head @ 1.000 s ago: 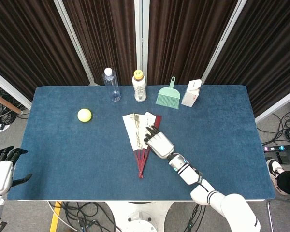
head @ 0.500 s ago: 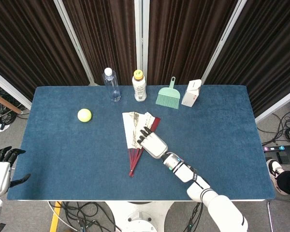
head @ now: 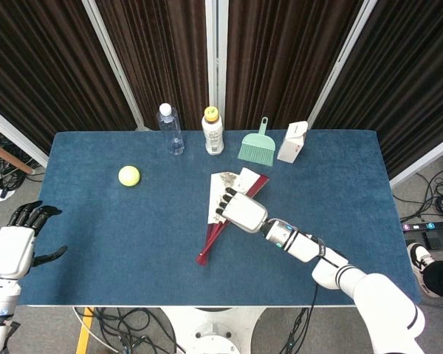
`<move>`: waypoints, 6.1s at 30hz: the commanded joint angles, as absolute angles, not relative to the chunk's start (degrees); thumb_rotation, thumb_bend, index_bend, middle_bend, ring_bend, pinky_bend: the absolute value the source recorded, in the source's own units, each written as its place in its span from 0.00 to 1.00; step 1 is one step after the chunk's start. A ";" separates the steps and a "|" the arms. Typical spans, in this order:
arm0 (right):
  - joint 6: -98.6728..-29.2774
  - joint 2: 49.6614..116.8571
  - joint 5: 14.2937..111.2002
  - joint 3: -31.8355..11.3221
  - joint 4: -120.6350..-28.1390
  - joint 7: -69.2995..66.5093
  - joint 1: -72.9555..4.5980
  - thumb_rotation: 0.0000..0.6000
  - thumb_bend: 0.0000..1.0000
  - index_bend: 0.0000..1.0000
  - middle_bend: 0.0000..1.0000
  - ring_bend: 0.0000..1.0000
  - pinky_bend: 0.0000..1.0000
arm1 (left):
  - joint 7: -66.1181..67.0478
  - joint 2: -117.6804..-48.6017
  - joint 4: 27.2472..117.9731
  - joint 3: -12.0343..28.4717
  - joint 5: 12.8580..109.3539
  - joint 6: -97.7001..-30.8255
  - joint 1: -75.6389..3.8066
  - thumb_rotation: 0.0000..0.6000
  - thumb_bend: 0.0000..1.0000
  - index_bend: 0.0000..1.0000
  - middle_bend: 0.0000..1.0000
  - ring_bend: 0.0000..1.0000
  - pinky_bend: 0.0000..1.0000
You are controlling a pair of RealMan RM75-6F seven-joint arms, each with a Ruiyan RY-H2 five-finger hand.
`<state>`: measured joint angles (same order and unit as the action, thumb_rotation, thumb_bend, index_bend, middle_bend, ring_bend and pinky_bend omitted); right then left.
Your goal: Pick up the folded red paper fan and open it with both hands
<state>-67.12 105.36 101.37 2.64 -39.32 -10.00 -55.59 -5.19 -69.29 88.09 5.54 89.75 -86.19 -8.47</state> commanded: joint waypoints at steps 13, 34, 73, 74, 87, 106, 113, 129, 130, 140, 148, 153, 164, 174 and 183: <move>-68.24 81.44 102.09 -0.86 -72.50 -5.88 -58.82 1.00 1.00 0.84 0.71 0.45 0.36 | -32.80 -79.57 80.47 9.24 87.58 -69.95 -23.25 1.00 0.00 0.20 0.22 0.14 0.24; -62.52 83.44 96.11 -6.72 -79.95 -10.51 -60.91 1.00 1.00 0.83 0.71 0.44 0.35 | -42.11 -94.49 74.23 10.40 85.94 -65.90 -31.72 1.00 0.00 0.25 0.23 0.14 0.24; -56.88 90.02 91.82 -9.69 -73.85 -11.45 -63.41 1.00 1.00 0.82 0.71 0.43 0.32 | -39.10 -105.97 67.47 13.70 78.38 -65.64 -34.92 1.00 0.38 0.65 0.63 0.43 0.42; -57.09 89.86 91.86 -9.73 -73.97 -11.22 -63.32 1.00 1.00 0.82 0.71 0.43 0.32 | -38.57 -105.95 67.40 13.71 78.15 -65.55 -34.86 1.00 0.38 0.67 0.64 0.45 0.42; -60.88 82.80 94.30 -7.51 -80.61 1.27 -59.16 1.00 1.00 0.82 0.71 0.43 0.32 | -18.81 -99.08 71.64 12.83 75.34 -65.99 -32.93 1.00 0.38 0.69 0.67 0.48 0.46; -70.66 76.01 97.41 -4.41 -94.06 27.97 -47.44 1.00 1.00 0.81 0.71 0.43 0.19 | 21.19 -94.08 86.84 14.67 66.36 -76.78 -30.40 1.00 0.38 0.65 0.63 0.48 0.46; -71.65 74.87 100.36 -4.04 -93.46 32.17 -45.87 1.00 1.00 0.81 0.71 0.43 0.17 | 23.69 -97.64 81.38 15.20 69.85 -80.79 -31.42 1.00 0.37 0.64 0.63 0.48 0.46; -68.60 76.66 97.21 -2.45 -88.51 36.67 -41.20 1.00 0.59 0.19 0.34 0.08 0.00 | 24.24 -105.39 68.99 13.06 72.56 -78.55 -33.64 1.00 0.18 0.32 0.36 0.28 0.40; -67.79 76.74 95.81 -2.41 -89.35 37.88 -40.66 1.00 0.43 0.08 0.22 0.02 0.00 | 24.41 -105.84 68.40 12.97 72.57 -78.29 -33.74 1.00 0.14 0.28 0.29 0.21 0.37; -65.38 77.70 86.32 -1.60 -94.60 43.49 -35.83 1.00 0.00 0.00 0.00 0.00 0.00 | 22.11 -105.37 67.53 10.56 76.44 -78.16 -33.31 1.00 0.00 0.09 0.01 0.01 0.17; -60.07 74.77 75.75 -2.15 -100.91 46.34 -35.37 1.00 0.00 0.00 0.00 0.00 0.00 | 22.19 -102.18 71.94 9.79 76.93 -76.77 -32.44 1.00 0.00 0.06 0.00 0.00 0.15; -58.16 73.11 73.09 -2.37 -102.37 46.36 -36.12 1.00 0.00 0.00 0.00 0.00 0.00 | 23.15 -99.46 74.97 9.43 75.73 -74.42 -32.02 1.00 0.00 0.06 0.00 0.00 0.14; -64.21 67.30 77.31 -2.24 -99.55 30.62 -31.22 1.00 0.00 0.00 0.00 0.00 0.00 | 17.62 -85.69 86.38 10.25 71.48 -69.30 -29.33 1.00 0.00 0.11 0.13 0.05 0.13; -77.70 63.72 84.24 0.18 -90.44 7.74 -20.61 1.00 0.07 0.00 0.12 0.00 0.03 | 9.04 -77.53 83.07 8.24 72.15 -77.30 -20.43 1.00 0.00 0.16 0.13 0.05 0.13; -85.42 62.69 83.64 1.85 -89.33 3.06 -11.88 1.00 0.07 0.00 0.09 0.00 0.03 | 8.42 -72.76 86.54 1.43 76.00 -86.71 -9.89 1.00 0.00 0.18 0.14 0.05 0.13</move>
<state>-84.48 62.79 83.55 1.47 -89.60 3.48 -12.84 8.05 -73.89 85.18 2.94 75.01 -85.00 -11.70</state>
